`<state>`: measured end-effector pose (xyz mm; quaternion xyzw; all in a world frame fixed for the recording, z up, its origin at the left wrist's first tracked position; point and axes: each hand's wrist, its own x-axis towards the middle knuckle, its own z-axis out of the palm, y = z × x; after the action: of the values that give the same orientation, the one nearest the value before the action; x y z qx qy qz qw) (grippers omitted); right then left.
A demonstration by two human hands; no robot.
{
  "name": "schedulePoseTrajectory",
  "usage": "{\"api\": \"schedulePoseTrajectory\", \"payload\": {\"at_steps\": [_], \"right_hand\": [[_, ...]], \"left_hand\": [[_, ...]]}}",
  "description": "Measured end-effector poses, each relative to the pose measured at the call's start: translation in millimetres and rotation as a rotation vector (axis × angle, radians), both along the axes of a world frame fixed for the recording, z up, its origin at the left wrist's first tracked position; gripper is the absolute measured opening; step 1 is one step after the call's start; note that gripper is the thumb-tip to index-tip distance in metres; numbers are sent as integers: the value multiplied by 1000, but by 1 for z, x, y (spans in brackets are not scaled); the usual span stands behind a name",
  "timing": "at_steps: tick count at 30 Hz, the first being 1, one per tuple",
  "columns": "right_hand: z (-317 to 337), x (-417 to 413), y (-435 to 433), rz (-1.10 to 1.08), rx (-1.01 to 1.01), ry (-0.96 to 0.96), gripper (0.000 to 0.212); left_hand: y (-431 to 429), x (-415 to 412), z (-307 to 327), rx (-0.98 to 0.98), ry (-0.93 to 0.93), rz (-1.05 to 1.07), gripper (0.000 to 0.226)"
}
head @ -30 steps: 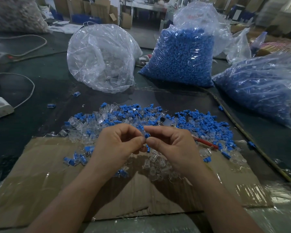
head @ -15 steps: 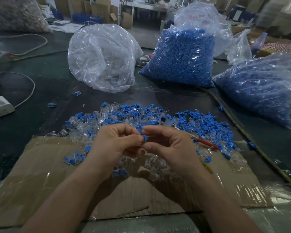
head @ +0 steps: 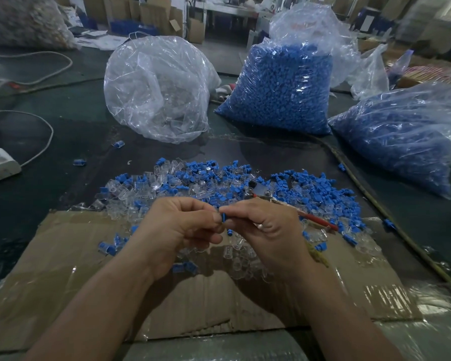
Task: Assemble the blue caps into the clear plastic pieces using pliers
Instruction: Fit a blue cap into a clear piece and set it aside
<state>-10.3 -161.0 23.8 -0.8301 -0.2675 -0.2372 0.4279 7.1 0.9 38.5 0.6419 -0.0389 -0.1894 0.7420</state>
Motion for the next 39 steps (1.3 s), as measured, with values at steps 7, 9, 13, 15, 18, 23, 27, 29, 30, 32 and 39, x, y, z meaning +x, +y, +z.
{"api": "schedulePoseTrajectory", "payload": {"at_steps": [7, 9, 13, 15, 18, 23, 27, 29, 30, 32, 39], "right_hand": [[-1, 1, -1, -10, -31, -43, 21], [-1, 1, -1, -2, -25, -44, 22], [-2, 1, -1, -9, -48, -65, 21], [-3, 1, -1, -13, -54, -82, 20], [-4, 2, -1, -19, -51, -93, 18], [-2, 1, -2, 2, -63, -72, 20], [1, 0, -2, 7, -90, -63, 28], [0, 0, -2, -5, -76, -65, 26], [0, -1, -1, -9, -70, -65, 25], [0, -1, -1, -5, -65, -72, 23], [1, -1, -1, -7, -88, -81, 22]], "left_hand": [[0, 1, -3, -2, -5, 12, 6], [-1, 1, -3, 4, -10, 12, 6], [-1, 1, -2, 4, -15, 18, 6], [-1, 0, -2, 2, -14, 21, 6], [-1, 0, -2, 2, -14, 21, 6], [-1, 1, -4, 3, -16, 28, 6], [-1, 2, -6, 18, -24, 18, 5], [-1, 2, -6, 26, -27, 14, 6], [-1, 2, -6, 28, -29, 14, 6], [-1, 2, -6, 27, -31, 16, 7], [-1, 1, -4, 26, -34, 15, 6]]}}
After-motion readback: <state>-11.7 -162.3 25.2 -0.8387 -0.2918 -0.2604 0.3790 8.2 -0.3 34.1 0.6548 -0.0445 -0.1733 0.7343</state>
